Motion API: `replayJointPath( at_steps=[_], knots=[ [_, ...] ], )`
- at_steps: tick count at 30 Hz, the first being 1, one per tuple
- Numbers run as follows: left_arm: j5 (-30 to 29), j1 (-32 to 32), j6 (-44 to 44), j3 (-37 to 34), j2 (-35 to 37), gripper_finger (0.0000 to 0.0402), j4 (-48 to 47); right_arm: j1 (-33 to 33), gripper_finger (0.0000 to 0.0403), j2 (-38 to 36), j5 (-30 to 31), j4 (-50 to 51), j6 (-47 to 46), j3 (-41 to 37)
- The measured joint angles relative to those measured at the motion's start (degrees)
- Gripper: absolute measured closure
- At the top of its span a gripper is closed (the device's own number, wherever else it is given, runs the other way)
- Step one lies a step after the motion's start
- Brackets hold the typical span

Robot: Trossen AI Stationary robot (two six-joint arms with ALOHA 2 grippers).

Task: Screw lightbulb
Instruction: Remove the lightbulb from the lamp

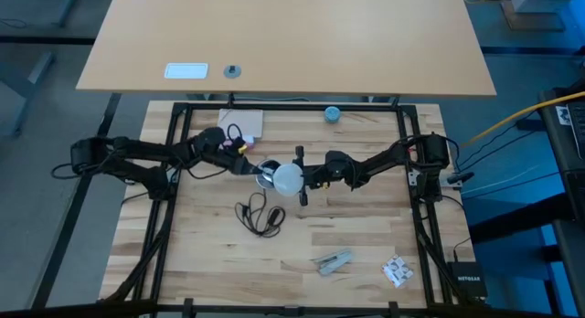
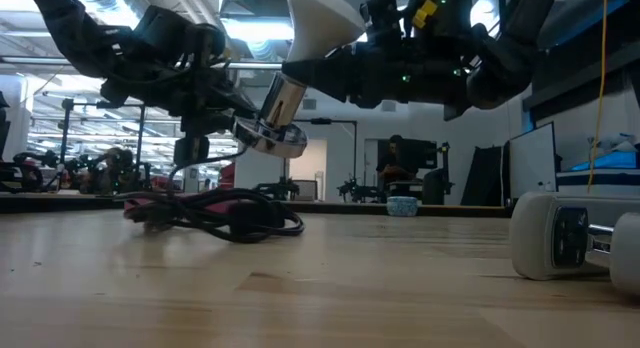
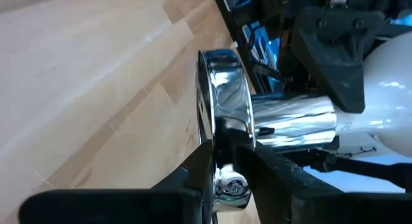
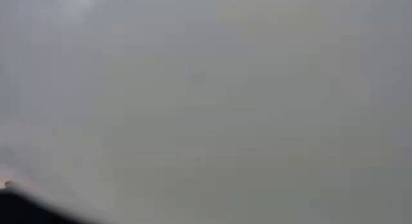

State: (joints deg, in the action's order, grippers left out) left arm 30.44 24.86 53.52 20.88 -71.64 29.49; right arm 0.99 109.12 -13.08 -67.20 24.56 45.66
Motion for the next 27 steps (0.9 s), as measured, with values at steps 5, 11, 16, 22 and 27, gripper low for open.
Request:
replayJointPath(
  at_steps=[5,11,16,22,27],
  knots=[
    [-3.5,0.3,-1.0,0.6,0.0,0.0330,0.0,0.0,0.0244,0.0,0.5,0.2,0.0,-0.1],
    [-6.3,0.4,-5.4,2.9,0.0,0.0319,-0.7,0.0,0.0244,0.0,1.8,-0.3,0.4,-0.2],
    [-9.7,0.4,-9.3,3.7,0.0,0.0304,-0.5,-0.1,0.0244,0.0,2.9,-0.4,1.3,-0.1],
    [-11.8,0.4,-15.7,4.1,0.1,0.0282,0.7,-0.9,0.0244,0.4,3.2,1.7,1.5,-0.5],
    [-9.2,0.3,-19.4,4.0,0.1,0.0239,-0.2,-0.3,0.0244,0.1,7.6,0.5,2.3,-0.3]
  ],
)
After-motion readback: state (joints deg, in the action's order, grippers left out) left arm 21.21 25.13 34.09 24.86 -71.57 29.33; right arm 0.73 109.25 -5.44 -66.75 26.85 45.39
